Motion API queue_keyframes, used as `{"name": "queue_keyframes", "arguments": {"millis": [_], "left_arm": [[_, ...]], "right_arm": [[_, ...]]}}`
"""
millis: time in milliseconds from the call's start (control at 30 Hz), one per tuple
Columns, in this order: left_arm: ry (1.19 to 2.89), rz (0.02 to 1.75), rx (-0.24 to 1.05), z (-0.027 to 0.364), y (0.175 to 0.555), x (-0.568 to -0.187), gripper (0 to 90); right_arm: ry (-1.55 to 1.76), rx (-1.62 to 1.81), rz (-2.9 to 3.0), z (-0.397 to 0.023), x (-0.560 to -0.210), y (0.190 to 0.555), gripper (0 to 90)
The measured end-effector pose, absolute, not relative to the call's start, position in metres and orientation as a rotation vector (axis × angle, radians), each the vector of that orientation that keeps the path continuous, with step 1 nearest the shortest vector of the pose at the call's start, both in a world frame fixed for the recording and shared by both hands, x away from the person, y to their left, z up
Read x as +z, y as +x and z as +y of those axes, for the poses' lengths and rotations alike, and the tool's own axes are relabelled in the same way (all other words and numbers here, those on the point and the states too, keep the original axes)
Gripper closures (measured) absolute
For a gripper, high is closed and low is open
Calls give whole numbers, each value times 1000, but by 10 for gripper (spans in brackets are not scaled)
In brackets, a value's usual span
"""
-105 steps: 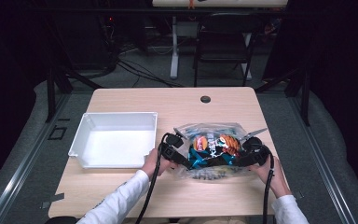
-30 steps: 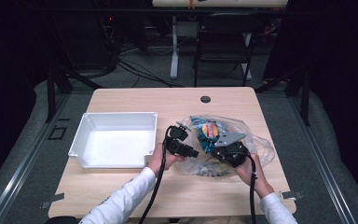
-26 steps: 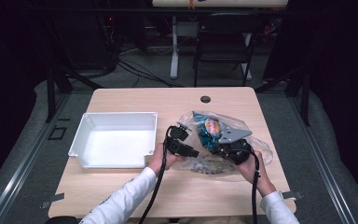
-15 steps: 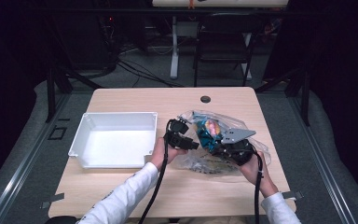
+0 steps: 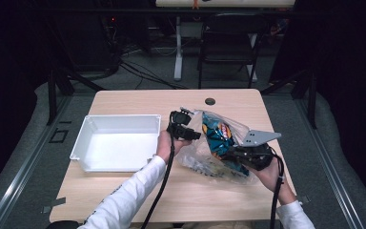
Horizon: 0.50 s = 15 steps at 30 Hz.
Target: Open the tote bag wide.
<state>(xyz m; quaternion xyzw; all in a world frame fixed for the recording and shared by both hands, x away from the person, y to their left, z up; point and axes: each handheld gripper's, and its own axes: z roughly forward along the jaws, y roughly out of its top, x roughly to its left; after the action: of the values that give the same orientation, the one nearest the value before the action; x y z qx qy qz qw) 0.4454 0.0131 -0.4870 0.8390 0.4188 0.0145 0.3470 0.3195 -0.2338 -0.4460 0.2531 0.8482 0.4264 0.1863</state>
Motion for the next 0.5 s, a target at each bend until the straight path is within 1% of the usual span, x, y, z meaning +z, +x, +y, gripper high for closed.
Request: {"name": "queue_keyframes", "arguments": {"millis": [267,400,500], "left_arm": [[2168,1148,3,18,452,-496,580],[2163,1149,-7,20,450,-493,559],[2147,1136,-12,22,444,-486,525]], "right_arm": [[719,1278,2366,-242,-438,317,900],[716,1326,2353,-244,-433,316,900],[742,1283,2360,-239,-437,318,900]]}}
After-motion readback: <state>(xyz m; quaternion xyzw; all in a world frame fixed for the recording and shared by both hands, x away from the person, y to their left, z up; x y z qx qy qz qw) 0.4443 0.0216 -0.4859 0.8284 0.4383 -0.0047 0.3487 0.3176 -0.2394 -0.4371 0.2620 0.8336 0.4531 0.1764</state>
